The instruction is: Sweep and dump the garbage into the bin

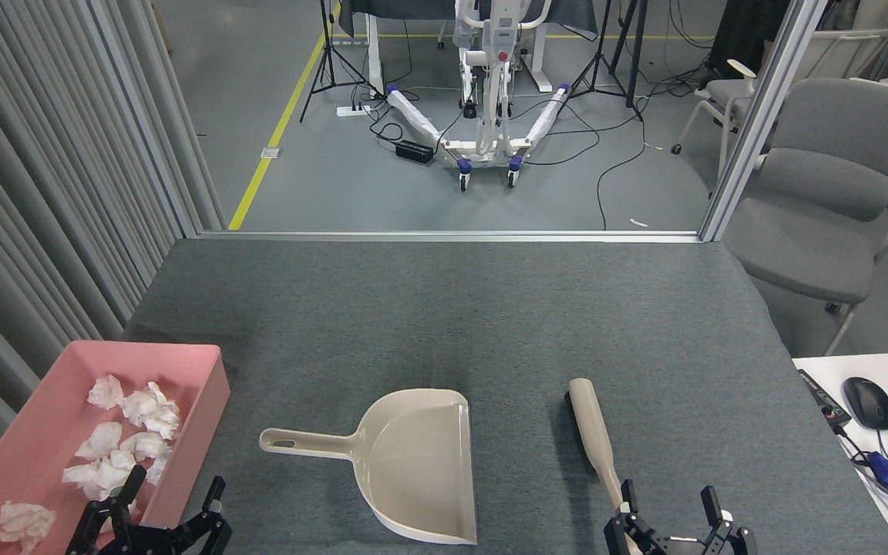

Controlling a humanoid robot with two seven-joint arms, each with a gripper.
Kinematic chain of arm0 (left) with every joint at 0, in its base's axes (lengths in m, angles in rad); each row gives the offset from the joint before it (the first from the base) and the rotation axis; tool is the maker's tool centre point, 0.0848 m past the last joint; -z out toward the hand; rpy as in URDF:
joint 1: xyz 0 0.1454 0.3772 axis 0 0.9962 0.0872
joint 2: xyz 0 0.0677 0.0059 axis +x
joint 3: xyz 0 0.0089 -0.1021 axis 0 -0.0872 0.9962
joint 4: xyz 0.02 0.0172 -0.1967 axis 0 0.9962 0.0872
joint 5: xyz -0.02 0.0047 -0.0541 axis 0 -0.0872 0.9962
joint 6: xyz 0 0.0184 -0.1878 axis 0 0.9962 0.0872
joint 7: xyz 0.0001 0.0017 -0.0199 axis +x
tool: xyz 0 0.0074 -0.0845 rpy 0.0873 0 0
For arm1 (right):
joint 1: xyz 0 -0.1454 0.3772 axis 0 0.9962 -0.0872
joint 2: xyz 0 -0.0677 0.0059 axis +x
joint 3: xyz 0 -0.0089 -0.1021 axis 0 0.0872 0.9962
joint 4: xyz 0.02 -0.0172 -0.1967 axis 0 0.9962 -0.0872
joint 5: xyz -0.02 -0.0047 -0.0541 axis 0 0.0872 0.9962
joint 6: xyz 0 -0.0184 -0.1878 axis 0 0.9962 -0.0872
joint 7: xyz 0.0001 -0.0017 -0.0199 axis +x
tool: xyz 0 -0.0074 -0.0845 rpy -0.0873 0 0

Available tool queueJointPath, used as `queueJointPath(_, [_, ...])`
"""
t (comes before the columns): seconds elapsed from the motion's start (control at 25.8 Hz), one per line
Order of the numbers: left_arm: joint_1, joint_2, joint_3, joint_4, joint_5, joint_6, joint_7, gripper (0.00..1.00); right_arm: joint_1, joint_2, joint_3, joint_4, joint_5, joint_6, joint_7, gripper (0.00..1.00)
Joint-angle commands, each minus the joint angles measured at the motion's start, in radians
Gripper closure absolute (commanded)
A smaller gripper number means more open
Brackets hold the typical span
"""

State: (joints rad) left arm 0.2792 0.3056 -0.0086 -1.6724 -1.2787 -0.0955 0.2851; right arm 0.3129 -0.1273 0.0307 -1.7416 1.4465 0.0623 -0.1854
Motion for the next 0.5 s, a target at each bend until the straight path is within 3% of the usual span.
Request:
queueJointPath(0.0, [-0.002,-0.008,0.004,-0.007,0.001,-0.017,-0.001,0.0,0.0,0.0,0.0,0.001,0.0,0.001,0.001,0.02])
queueJointPath(0.47, [-0.017,0.001,0.01,0.0,0.001,-0.043,-0.007,0.0,0.003,0.003,0.0,-0.001,0.0,-0.001,0.001,0.02])
